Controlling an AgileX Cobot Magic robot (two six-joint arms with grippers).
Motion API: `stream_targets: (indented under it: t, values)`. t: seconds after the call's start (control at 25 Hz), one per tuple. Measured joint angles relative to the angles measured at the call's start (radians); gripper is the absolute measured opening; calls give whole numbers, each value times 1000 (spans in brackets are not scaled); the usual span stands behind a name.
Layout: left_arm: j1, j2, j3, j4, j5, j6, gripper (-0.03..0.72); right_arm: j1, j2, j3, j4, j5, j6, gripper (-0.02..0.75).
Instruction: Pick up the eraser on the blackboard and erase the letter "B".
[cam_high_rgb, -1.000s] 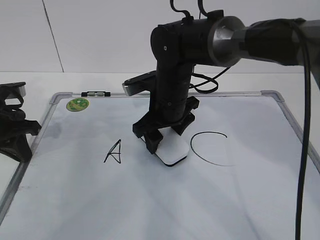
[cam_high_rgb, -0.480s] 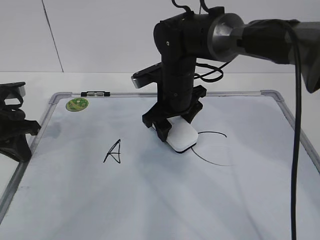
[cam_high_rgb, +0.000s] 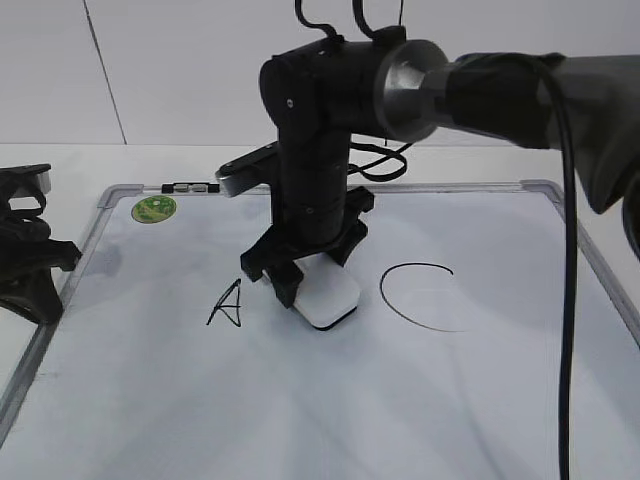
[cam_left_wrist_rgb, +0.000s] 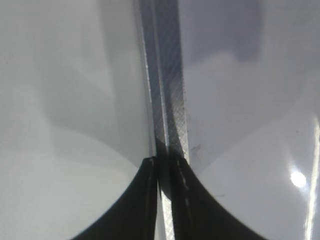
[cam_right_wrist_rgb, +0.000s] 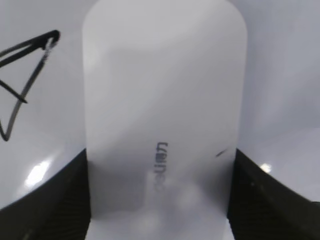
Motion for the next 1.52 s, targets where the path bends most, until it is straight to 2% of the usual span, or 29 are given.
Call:
stream_targets:
  t: [0.36, 0.6, 1.2, 1.32, 1.52]
  values:
    - [0, 0, 0, 0, 0, 0, 33, -2, -4, 0, -4, 0, 0, 558]
    - [0, 0, 0, 2, 0, 0, 33, -22, -89, 4, 1, 4, 13, 558]
    - [0, 0, 0, 11, 0, 0, 34, -243, -357, 2, 39, 14, 66, 558]
    - [0, 0, -2, 11, 0, 0, 34, -277, -425, 40, 39, 16, 75, 558]
    - [0, 0, -3, 11, 0, 0, 34, -335, -540, 195, -2, 20, 90, 558]
